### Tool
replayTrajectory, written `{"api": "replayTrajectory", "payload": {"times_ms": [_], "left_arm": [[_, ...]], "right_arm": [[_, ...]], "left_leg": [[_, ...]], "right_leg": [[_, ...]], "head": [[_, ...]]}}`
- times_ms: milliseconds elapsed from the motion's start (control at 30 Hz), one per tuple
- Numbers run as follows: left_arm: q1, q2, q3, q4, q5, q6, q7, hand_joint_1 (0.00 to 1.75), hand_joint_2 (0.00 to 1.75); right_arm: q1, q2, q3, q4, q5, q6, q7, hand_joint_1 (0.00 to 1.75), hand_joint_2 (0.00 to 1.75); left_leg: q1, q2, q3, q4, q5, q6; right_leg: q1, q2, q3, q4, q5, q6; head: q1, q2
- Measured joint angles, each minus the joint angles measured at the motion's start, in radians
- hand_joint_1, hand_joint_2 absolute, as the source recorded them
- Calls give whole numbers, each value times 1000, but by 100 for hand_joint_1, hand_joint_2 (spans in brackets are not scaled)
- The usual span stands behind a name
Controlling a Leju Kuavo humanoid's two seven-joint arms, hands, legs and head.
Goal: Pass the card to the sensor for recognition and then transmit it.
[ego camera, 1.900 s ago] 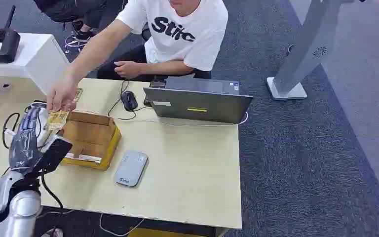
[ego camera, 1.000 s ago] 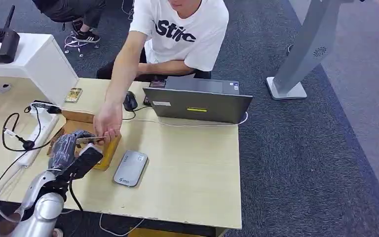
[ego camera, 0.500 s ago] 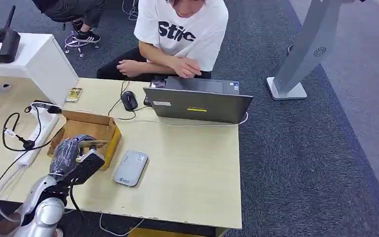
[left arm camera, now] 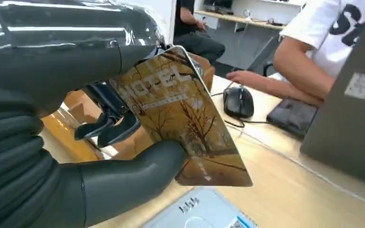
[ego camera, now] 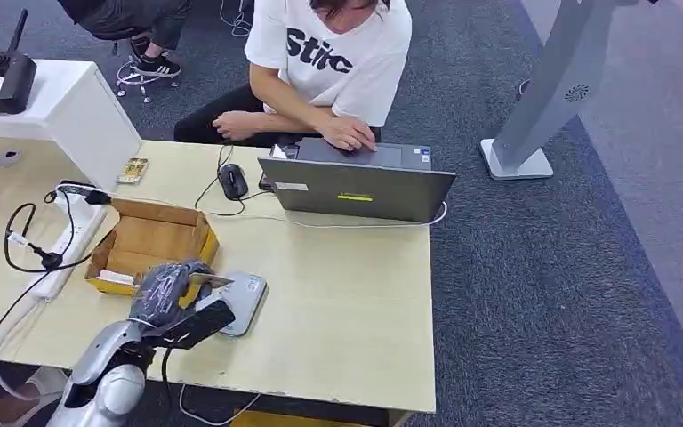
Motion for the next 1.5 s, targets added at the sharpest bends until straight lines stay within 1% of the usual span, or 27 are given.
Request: {"api": "replayTrajectory", "payload": {"times_ms": [133,267,400,467,667,833,1000,1133,1233,1400,1500], "left_arm": [[-20,-9,-44,56,-48,23,21,175,175],[-29,-22,-71,116,-99,55,45,175,175],[-34,-29,-81,182,-163,100,67,175,175],[-37,-32,-81,207,-201,125,91,175,175],[-60,-40,-81,257,-320,151,164,175,175],[-73,-48,-82,280,-373,165,185,175,175],[-81,-50,-81,285,-397,200,187,175,175],[-98,-37,-79,268,-402,209,178,175,175],[-135,-12,-78,217,-401,203,169,175,175],[-201,28,-75,146,-390,173,166,175,175],[-239,62,-75,105,-385,157,165,175,175]], "right_arm": [[-4,0,0,0,12,0,2,0,175],[-6,0,-3,1,20,0,3,0,175],[-6,1,-13,2,32,-1,7,0,175],[-6,1,-16,2,39,-1,11,0,175],[-7,3,-26,2,48,-1,11,0,175],[-7,4,-40,2,58,-1,7,0,175],[-6,6,-48,2,60,-3,1,0,175],[-5,6,-63,2,60,-8,-4,0,175],[-3,8,-73,2,60,-16,-6,0,175],[-2,11,-92,2,60,-18,-12,0,175],[-1,11,-97,3,60,-19,-18,0,175]], "left_leg": [[0,0,0,0,0,0],[0,0,0,0,0,0],[0,0,0,0,0,0],[0,0,0,0,0,0],[0,0,0,0,0,0],[0,0,0,0,1,0],[0,0,0,0,2,0],[0,-1,0,0,2,0],[0,-1,0,0,2,0],[0,-1,0,0,2,0],[0,0,0,0,3,0]], "right_leg": [[0,0,0,0,0,0],[0,0,0,0,0,0],[0,0,0,0,0,0],[0,0,0,0,0,0],[0,0,1,0,0,0],[0,0,1,0,1,0],[0,0,1,0,1,1],[0,0,0,0,2,0],[0,0,0,0,2,0],[0,0,0,1,2,0],[0,0,0,1,2,0]], "head": [[0,0],[0,0],[0,0],[0,0],[0,0],[0,0],[0,0],[0,0],[0,0],[0,0],[0,0]]}}
